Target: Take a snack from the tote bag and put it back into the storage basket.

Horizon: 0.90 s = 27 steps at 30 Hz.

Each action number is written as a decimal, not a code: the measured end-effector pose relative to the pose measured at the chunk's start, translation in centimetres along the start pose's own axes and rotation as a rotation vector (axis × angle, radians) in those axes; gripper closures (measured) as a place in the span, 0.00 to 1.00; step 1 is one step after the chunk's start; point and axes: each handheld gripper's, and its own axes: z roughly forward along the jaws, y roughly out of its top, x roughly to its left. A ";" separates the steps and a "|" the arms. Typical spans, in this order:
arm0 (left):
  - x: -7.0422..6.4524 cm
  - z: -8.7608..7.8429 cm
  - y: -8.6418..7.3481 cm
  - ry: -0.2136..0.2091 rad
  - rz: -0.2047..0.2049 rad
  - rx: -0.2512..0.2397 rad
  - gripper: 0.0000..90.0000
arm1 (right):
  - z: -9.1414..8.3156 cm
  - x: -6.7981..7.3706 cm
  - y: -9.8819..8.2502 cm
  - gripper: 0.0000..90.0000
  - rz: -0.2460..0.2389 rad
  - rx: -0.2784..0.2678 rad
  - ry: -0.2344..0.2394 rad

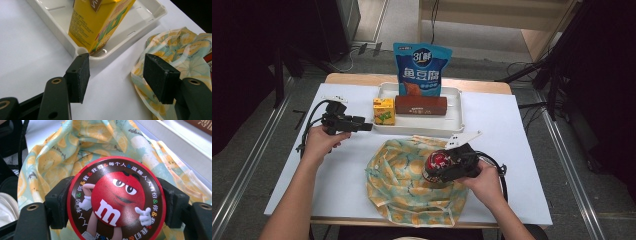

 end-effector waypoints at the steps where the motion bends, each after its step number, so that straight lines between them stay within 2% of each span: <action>1: 0.0 0.0 0.0 0.000 0.002 0.002 0.43 | 0.0 -0.1 0.1 0.28 -0.002 0.008 0.003; 7: -0.1 -0.1 0.0 0.002 0.007 -0.007 0.43 | -0.2 -0.3 1.0 0.28 -0.021 0.000 0.002; 27: -0.3 -0.2 -0.1 -0.011 0.013 0.001 0.42 | -1.8 -0.9 3.0 0.28 -0.026 0.010 -0.005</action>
